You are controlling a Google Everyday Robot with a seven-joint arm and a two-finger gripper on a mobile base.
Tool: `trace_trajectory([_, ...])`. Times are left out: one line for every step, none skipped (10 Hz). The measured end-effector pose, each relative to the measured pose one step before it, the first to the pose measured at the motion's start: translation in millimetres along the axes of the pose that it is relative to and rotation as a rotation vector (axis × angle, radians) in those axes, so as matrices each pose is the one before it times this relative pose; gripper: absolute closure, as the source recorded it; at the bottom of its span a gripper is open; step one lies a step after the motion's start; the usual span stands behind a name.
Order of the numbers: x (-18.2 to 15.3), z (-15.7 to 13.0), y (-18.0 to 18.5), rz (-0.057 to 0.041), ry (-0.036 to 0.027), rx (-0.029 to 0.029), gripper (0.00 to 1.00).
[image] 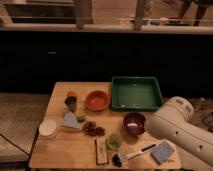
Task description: Stack bowls on top of each other
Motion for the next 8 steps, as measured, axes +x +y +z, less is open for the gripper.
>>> trace_trajectory([-0.1,0.14,-0.64,-0.00186,0.00063,0.00188,0.97])
trace_trajectory([1.4,2.59,-2.96,-0.00091,-0.00691,0.00545,0.96])
trace_trajectory([5.76,5.86,0.7,-0.00678,-0.00644,0.00378,0.9])
trace_trajectory([7.08,7.37,2.54,-0.0109,-0.00609,0.0039,0.79])
trace_trajectory([3.04,6.27,0.23,-0.01195,-0.00565,0.00485,0.71])
trace_trajectory([2.43,6.77,-2.14,-0.02039,-0.00384,0.01017,0.59])
trace_trajectory([2.94,6.95,1.55,-0.01413,-0.00229,0.00894,0.49])
trace_trajectory([1.16,4.93,0.06,-0.01321,0.00022,0.00836,0.4])
